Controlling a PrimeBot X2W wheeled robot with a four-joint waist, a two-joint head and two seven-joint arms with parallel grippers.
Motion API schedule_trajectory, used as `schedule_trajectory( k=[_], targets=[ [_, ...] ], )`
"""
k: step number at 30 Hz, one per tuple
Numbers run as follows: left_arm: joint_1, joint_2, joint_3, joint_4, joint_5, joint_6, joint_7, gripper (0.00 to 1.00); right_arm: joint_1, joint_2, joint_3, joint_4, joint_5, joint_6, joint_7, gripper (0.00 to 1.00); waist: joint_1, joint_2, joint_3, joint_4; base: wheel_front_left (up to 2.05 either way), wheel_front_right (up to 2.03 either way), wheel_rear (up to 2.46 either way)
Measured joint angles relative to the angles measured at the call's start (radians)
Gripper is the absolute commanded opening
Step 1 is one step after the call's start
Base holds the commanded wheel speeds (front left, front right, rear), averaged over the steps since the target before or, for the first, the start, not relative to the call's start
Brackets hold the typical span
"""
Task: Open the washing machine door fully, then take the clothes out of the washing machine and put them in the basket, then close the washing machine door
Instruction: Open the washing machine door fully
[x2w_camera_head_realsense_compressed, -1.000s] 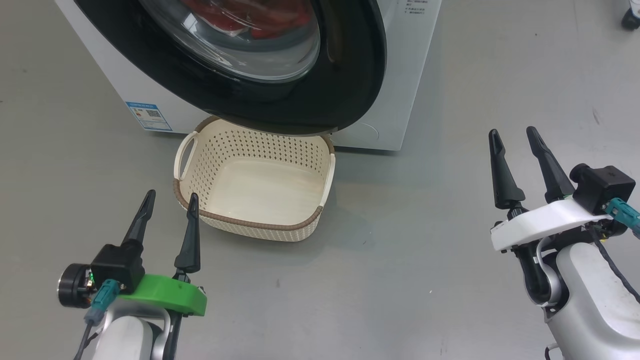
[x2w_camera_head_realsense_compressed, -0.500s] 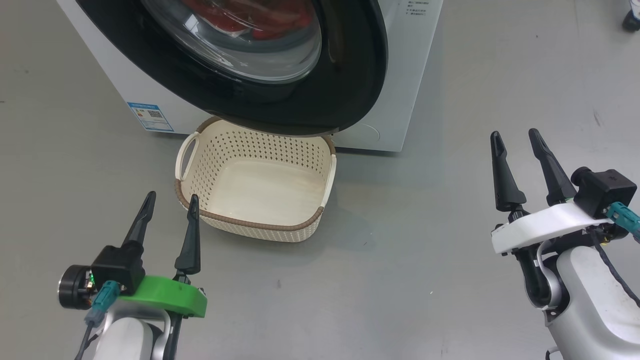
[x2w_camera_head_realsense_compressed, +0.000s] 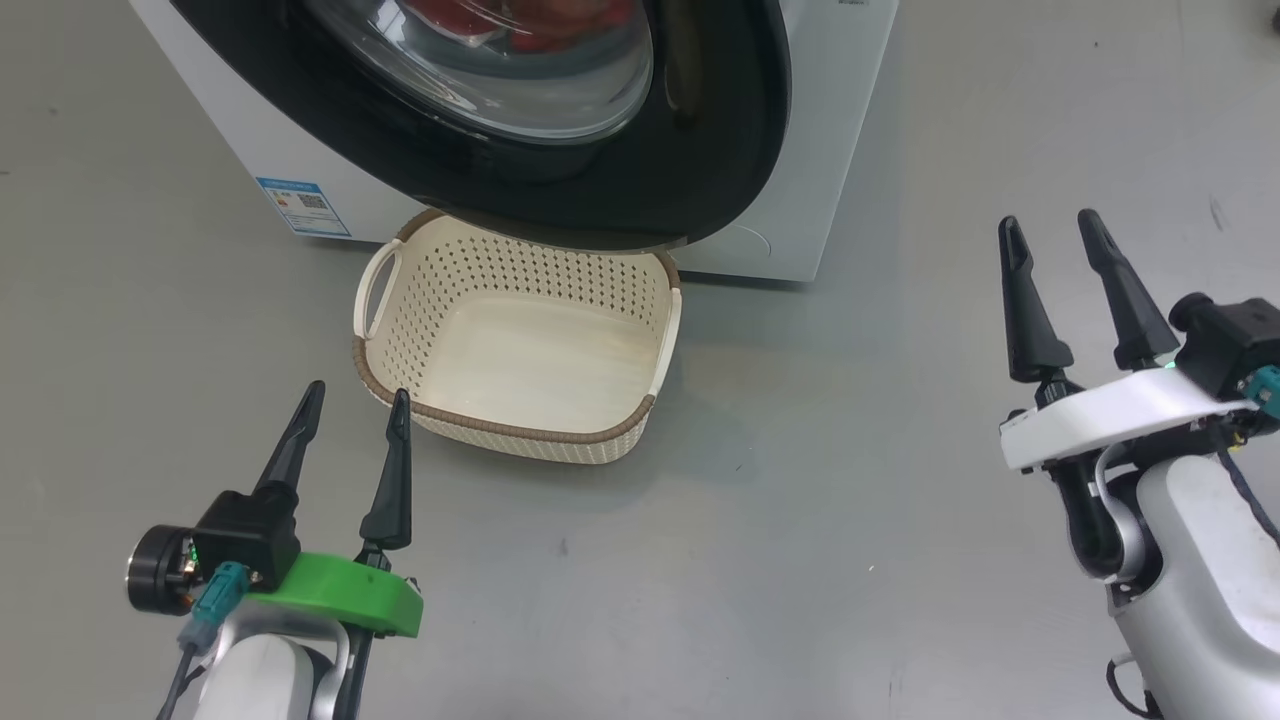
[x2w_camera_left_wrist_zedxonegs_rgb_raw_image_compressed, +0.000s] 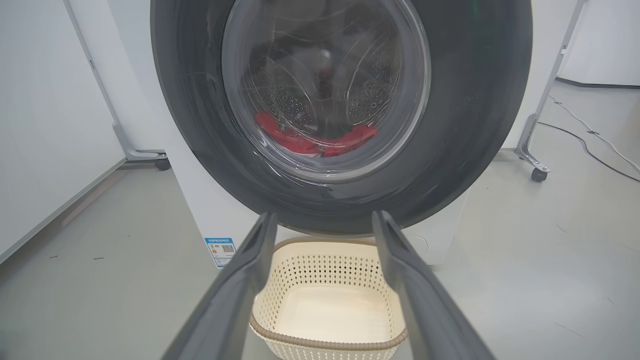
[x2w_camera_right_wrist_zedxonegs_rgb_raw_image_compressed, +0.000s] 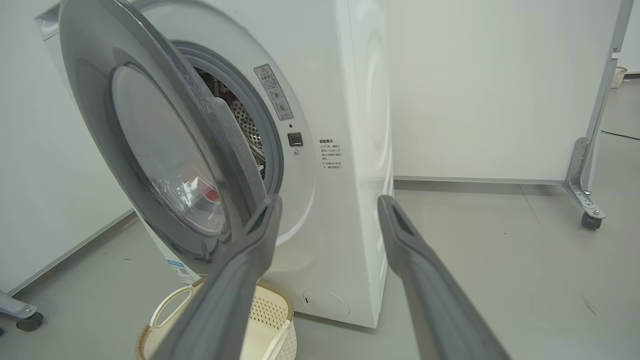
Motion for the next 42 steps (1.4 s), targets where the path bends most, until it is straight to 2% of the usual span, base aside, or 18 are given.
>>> schedule_trajectory(
  k=[6, 12, 19, 20, 21, 30, 36, 42],
  targets=[
    [-0.001, -0.001, -0.015, -0.003, 0.003, -0.008, 0.0, 1.0, -0.078, -0.021, -0.024, -0.006, 0.022, 0.01, 0.042, 1.0, 0.0, 0.0, 0.03, 0.008, 0.0, 0.0, 0.0],
    [-0.01, -0.001, -0.042, -0.003, 0.003, -0.017, 0.0, 1.0, -0.156, -0.023, -0.078, 0.001, 0.096, 0.012, 0.081, 1.0, 0.0, 0.0, 0.062, 0.028, 0.0, 0.0, 0.0],
    [-0.025, -0.002, -0.048, -0.003, 0.003, -0.018, 0.0, 1.0, -0.253, -0.031, -0.087, 0.015, 0.105, 0.018, 0.134, 1.0, 0.0, 0.0, 0.095, 0.053, 0.0, 0.0, 0.0],
    [-0.027, -0.002, -0.049, -0.003, 0.003, -0.018, 0.0, 1.0, -0.268, -0.033, -0.088, 0.017, 0.109, 0.019, 0.142, 0.52, 0.0, 0.0, 0.099, 0.057, 0.0, 0.0, 0.0],
    [-0.03, -0.002, -0.05, -0.003, 0.003, -0.021, 0.0, 1.0, -0.283, -0.035, -0.088, 0.02, 0.115, 0.02, 0.149, 0.0, 0.0, 0.0, 0.103, 0.061, 0.0, 0.0, 0.0],
    [-0.053, -0.002, -0.069, -0.003, -0.001, -0.025, 0.0, 1.0, -0.387, -0.055, -0.108, 0.059, 0.148, 0.026, 0.206, 0.0, 0.0, 0.0, 0.133, 0.091, 0.0, 0.0, 0.0],
    [-0.061, -0.003, -0.079, -0.003, -0.011, -0.025, 0.0, 1.0, -0.449, -0.002, -0.139, 0.1, 0.264, 0.026, 0.278, 0.0, 0.0, 0.0, 0.157, 0.11, 0.0, 0.0, 0.0],
    [-0.084, -0.004, -0.089, -0.008, -0.029, -0.025, 0.0, 1.0, -0.509, 0.079, -0.2, 0.149, 0.448, -0.011, 0.381, 0.0, 0.0, 0.0, 0.181, 0.13, 0.0, 0.0, 0.0]
  ],
)
